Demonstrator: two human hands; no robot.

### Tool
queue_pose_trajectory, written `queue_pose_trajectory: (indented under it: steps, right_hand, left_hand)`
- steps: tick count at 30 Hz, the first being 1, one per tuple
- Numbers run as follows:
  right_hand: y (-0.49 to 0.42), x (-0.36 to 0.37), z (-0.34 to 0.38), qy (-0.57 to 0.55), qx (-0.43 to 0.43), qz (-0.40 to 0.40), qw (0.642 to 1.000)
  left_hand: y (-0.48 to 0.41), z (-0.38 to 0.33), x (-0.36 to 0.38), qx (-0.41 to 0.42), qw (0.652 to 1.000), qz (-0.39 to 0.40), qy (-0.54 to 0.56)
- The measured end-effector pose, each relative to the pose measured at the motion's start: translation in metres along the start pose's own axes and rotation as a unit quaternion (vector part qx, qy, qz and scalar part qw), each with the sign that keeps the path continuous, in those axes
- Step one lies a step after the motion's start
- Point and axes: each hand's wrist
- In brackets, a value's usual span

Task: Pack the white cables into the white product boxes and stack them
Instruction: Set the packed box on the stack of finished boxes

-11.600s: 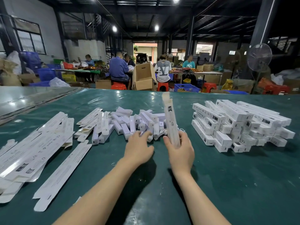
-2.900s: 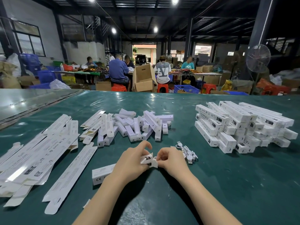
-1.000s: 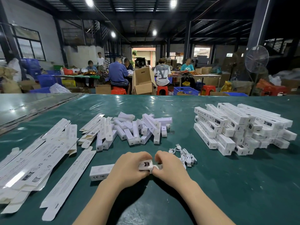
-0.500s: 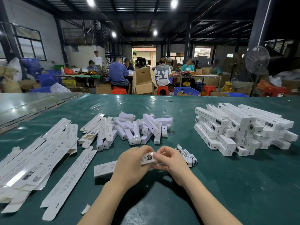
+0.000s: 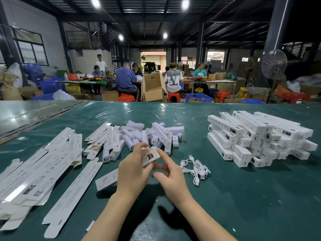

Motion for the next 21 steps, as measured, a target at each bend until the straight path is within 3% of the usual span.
queue_pose_trajectory:
  steps: [7,12,15,18,21]
  right_hand:
    - [0.006,0.010,0.000,-0.018,0.027,0.104,0.994]
    - [0.006,0.013,-0.008,0.032,0.017,0.094,0.995]
    - [0.003,0.009,-0.006,0.043,-0.023,0.033,0.998]
    - [-0.007,-0.009,-0.005,0.149,-0.101,-0.028,0.983]
    - [-0.013,-0.021,-0.009,0.252,-0.145,0.031,0.956]
  left_hand:
    - [-0.002,0.000,0.002,-0.010,0.999,-0.053,0.005]
    - [-0.002,0.004,-0.002,-0.012,0.999,-0.036,0.013]
    - [0.000,0.004,-0.002,0.007,0.999,0.007,0.038]
    - [0.002,0.007,-0.001,0.034,0.990,0.096,0.095]
    - [0.005,0.010,0.002,0.040,0.978,0.164,0.127]
Point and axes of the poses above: each hand's wrist, its own y-axis away from the middle knuckle, its own x-axis out of the palm, z = x × y, and after that the axes turned 9 degrees about -z, right-handed
